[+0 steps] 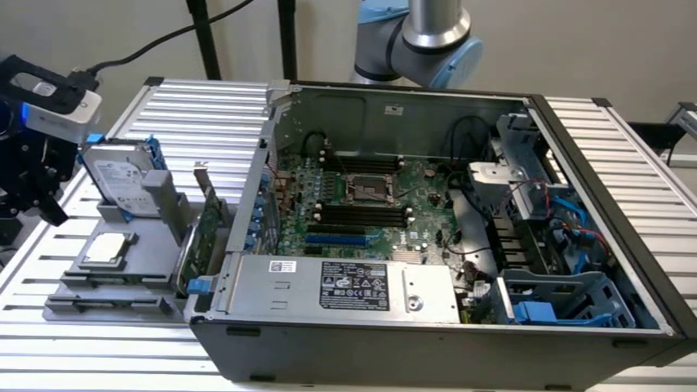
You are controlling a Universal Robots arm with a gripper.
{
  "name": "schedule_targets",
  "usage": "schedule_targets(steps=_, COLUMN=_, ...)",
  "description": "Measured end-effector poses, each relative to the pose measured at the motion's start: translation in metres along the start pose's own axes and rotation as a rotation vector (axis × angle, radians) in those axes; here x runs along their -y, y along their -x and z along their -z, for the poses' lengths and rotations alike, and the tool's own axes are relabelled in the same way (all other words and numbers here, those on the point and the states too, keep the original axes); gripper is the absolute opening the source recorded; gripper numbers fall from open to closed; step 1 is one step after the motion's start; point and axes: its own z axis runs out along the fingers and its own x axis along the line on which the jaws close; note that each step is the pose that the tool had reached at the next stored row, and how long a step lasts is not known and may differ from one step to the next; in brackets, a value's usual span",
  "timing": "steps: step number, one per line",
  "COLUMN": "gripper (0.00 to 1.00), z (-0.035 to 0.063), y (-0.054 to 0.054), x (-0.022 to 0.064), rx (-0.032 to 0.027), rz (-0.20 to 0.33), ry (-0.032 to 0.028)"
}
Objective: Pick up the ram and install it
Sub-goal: 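Pick up the ram and move it above insertion slot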
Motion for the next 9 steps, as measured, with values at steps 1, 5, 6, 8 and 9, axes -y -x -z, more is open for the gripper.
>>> schedule_targets(steps=1, gripper=0.11, z=-0.0006, y=0.0, x=0.0, rx=-0.0008, rz=0.018, ry=0.0002)
schedule_targets(steps=5, gripper=0.11, z=-0.0032, y=0.0, x=0.0, rx=-0.0036, rz=0.092, ry=0.001)
schedule_targets(steps=6, gripper=0.11, z=-0.0038, y=0.0, x=0.0001, rx=-0.0043, rz=0.11, ry=0.0011)
schedule_targets(steps=8, gripper=0.11, z=-0.0051, y=-0.0001, x=0.0002, rx=-0.0059, rz=0.146, ry=0.0016)
schedule_targets(steps=9, gripper=0.11, z=-0.0057, y=-0.0001, x=0.0002, rx=-0.0066, rz=0.164, ry=0.0018)
